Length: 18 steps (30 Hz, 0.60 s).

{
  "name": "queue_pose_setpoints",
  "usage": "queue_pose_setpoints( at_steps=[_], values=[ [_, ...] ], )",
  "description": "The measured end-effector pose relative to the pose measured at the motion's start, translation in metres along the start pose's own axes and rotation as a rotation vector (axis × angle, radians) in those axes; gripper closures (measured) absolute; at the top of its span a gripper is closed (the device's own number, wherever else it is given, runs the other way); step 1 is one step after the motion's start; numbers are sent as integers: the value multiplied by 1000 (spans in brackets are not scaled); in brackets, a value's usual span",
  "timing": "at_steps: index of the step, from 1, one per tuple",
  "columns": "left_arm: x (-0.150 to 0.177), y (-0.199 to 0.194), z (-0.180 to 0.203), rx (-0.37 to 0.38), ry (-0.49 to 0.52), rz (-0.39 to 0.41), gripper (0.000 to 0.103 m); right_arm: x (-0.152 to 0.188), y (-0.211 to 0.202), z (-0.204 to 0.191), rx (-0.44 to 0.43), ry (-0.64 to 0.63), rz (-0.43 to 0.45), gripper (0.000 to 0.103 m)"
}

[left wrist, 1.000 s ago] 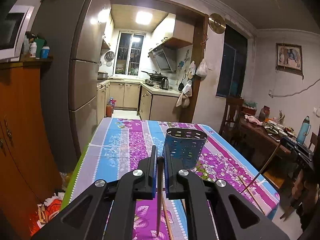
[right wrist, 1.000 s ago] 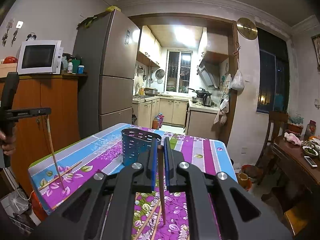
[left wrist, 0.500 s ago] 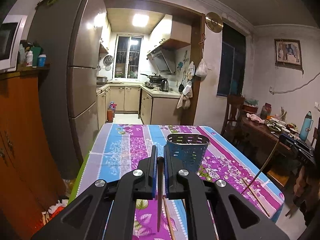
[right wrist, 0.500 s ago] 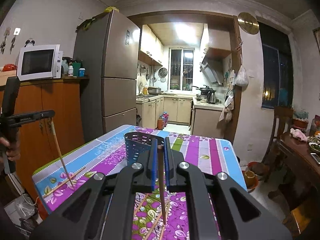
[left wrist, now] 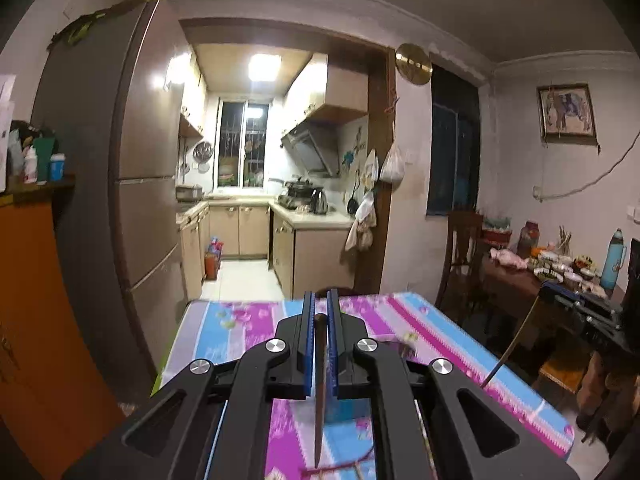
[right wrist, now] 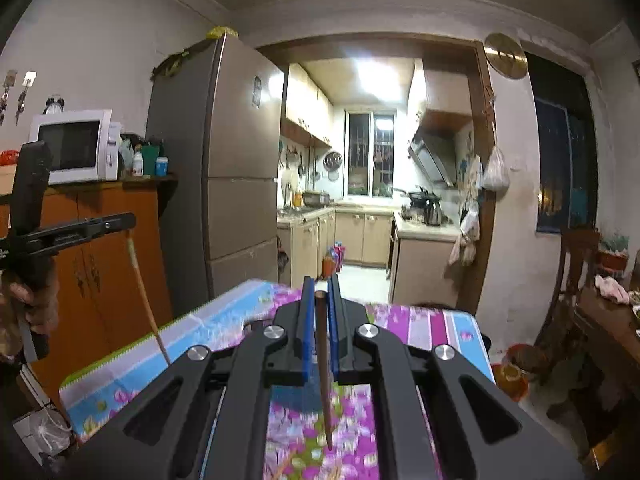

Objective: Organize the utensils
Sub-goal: 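Lower the left tool's chopstick into the slotted holder and open while the right tool does likewise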

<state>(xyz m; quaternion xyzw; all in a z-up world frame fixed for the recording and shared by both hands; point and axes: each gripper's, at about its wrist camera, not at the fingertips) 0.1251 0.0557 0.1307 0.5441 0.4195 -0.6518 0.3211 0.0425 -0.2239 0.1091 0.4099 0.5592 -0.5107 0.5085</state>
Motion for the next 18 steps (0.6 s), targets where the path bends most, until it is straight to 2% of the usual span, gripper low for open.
queue_pose_setpoints(
  at_steps=[10,15,18],
  values=[
    [-63,53,26,19,5,141,96,-53,48,2,-23,41,137,98],
    [-70,92,35,56,-31,194,96,-52,82,4,-19,78,153,98],
    [-62,114,40,40,-29,222,96,-42,103,7,-9,95,125,98]
  ],
)
Point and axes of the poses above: each gripper's, at about its wrist camera, not at the fingertips, and y roughly the way its jaws point, z to its right, x to its underside
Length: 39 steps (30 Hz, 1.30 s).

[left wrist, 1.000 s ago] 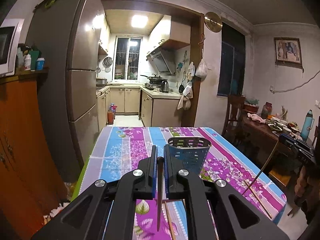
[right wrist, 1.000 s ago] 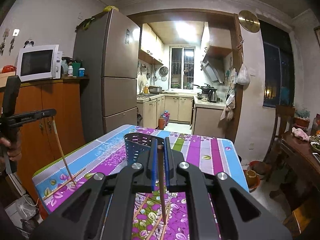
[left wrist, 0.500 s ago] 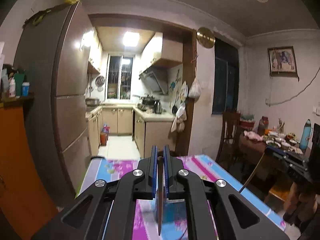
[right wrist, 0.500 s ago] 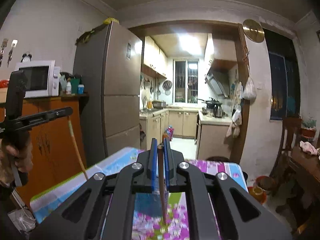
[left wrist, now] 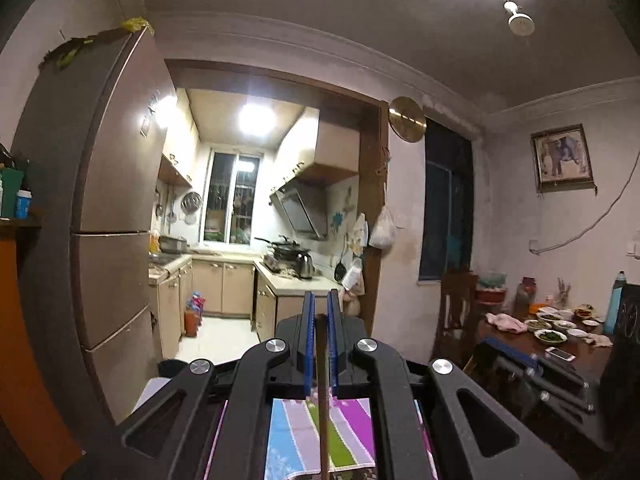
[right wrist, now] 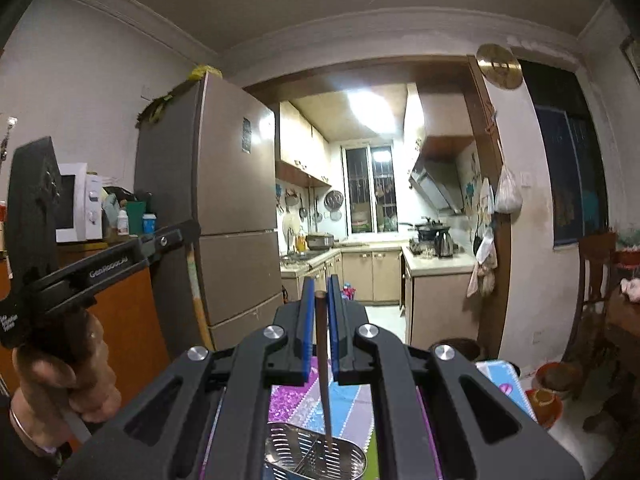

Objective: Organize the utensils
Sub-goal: 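Lower the left tool's chopstick into the slotted holder and open while the right tool does likewise, then close the left tool on a chopstick while the right tool grasps another chopstick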

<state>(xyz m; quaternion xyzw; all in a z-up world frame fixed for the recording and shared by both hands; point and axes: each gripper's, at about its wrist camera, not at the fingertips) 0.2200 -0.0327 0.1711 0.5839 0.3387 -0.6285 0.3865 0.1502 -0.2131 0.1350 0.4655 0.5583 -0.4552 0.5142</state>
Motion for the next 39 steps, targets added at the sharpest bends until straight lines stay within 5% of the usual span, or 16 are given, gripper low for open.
queue_pose_setpoints(
  at_steps=[12,18,20,23,30,34,39],
  values=[
    [111,42,-14,-31,7,-112,96,66,36,4,-10,47,-144,98],
    [133,29,-25,-69,5,-152,92,82,30,-4,-1,27,-185,96],
    [127,13,-28,-84,9,-123,88,76,19,-5,11,23,-163,96],
    [108,-15,-35,-112,-3,-50,68,61,-5,3,18,31,-120,96],
    [62,-127,-60,-188,-29,94,64,32,-94,23,49,2,-29,96],
    [66,-187,-58,-206,22,71,60,38,-150,31,58,-6,-39,88],
    [123,-247,-47,-200,103,-96,52,75,-207,24,91,-37,-111,76]
  ],
)
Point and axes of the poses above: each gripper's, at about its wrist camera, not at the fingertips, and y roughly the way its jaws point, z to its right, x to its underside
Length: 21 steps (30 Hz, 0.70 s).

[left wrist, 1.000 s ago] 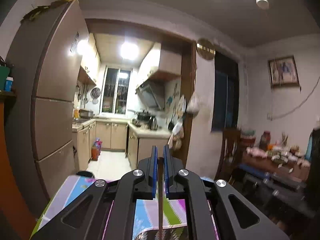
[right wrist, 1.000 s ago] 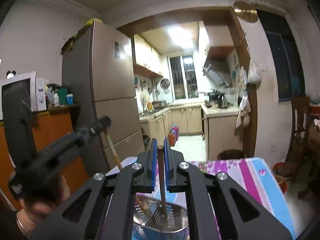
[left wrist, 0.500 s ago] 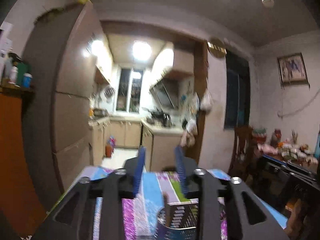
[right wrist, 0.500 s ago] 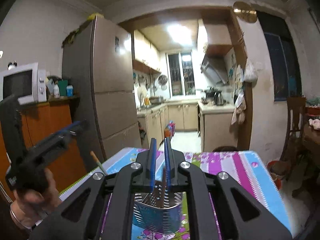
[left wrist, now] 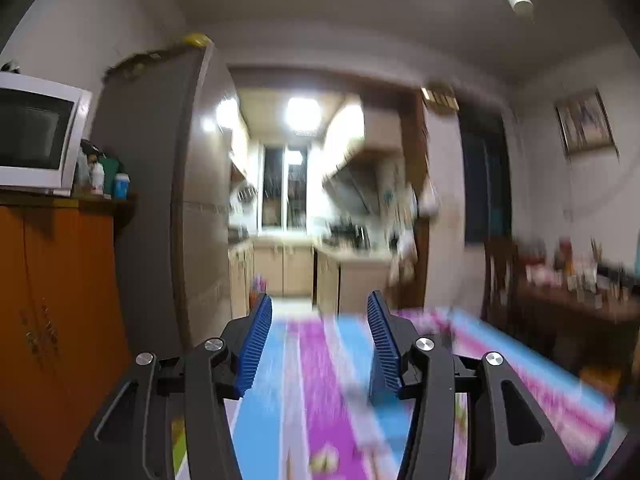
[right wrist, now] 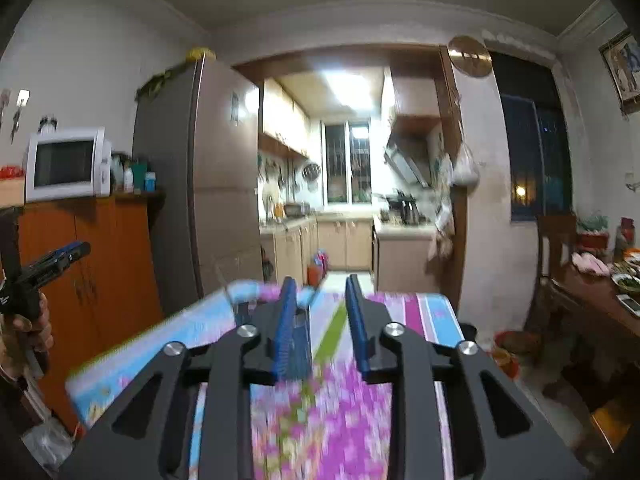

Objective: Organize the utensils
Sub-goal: 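Close the left tool on a chopstick while the right tool grasps another chopstick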

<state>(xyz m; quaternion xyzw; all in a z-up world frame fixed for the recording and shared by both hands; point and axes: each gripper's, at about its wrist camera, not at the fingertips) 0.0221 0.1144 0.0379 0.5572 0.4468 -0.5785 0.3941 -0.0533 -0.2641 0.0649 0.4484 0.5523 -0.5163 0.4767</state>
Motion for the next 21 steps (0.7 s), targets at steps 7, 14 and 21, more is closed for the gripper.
queue_pose_setpoints(
  at_steps=[7,14,21],
  values=[
    [110,-42,45,74,186,-277,57,99,-38,-21,110,5,-222,72],
    [191,-68,88,210,160,-494,87,178,-44,-57,82,59,-411,72],
    [205,-75,103,244,100,-514,89,203,-44,-95,50,-67,-446,72]
  ],
)
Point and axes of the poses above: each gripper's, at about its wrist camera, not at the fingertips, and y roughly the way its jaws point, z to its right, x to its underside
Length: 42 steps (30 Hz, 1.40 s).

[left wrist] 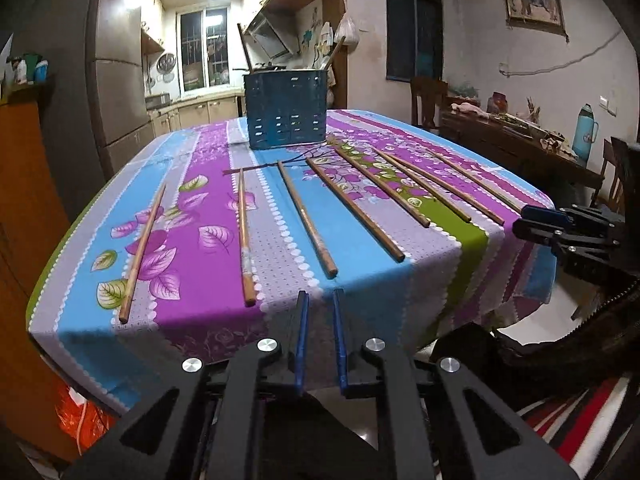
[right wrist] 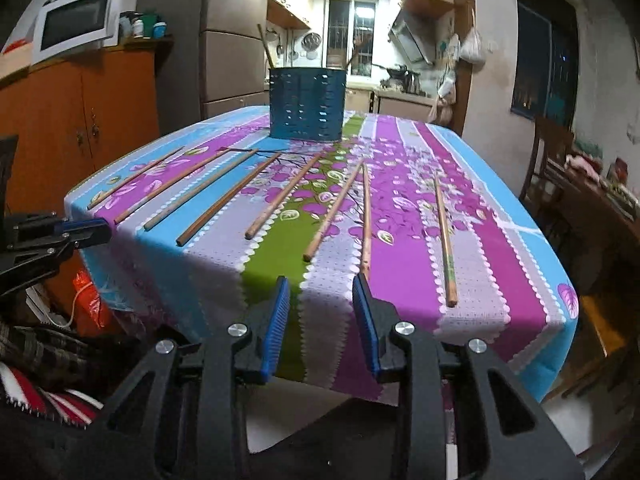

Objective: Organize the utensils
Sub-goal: 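Close the left tool on a chopstick while the right tool grasps another chopstick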

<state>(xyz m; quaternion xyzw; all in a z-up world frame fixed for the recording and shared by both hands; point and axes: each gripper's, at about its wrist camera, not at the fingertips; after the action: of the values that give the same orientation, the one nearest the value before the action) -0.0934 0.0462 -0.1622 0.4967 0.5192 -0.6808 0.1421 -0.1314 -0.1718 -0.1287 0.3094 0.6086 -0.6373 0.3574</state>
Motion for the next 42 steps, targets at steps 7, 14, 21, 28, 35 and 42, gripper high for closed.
queue_pose_setpoints(
  at_steps=[7,14,21,28,35,42],
  values=[
    [-22,6,26,-116,138,77,86,5,-5,-10,-3,-30,53,72],
    [-24,34,13,-111,75,12,79,-2,1,-32,-20,-110,75,72],
    [-20,44,8,-72,23,28,79,-22,38,-59,26,-113,61,72],
    [-16,43,14,-104,32,61,79,-26,66,-63,95,-65,8,74],
    [-12,41,18,-117,46,80,79,-24,69,-62,94,6,13,83],
    [-12,41,18,-83,40,87,92,-20,68,-67,87,16,42,97]
  ],
)
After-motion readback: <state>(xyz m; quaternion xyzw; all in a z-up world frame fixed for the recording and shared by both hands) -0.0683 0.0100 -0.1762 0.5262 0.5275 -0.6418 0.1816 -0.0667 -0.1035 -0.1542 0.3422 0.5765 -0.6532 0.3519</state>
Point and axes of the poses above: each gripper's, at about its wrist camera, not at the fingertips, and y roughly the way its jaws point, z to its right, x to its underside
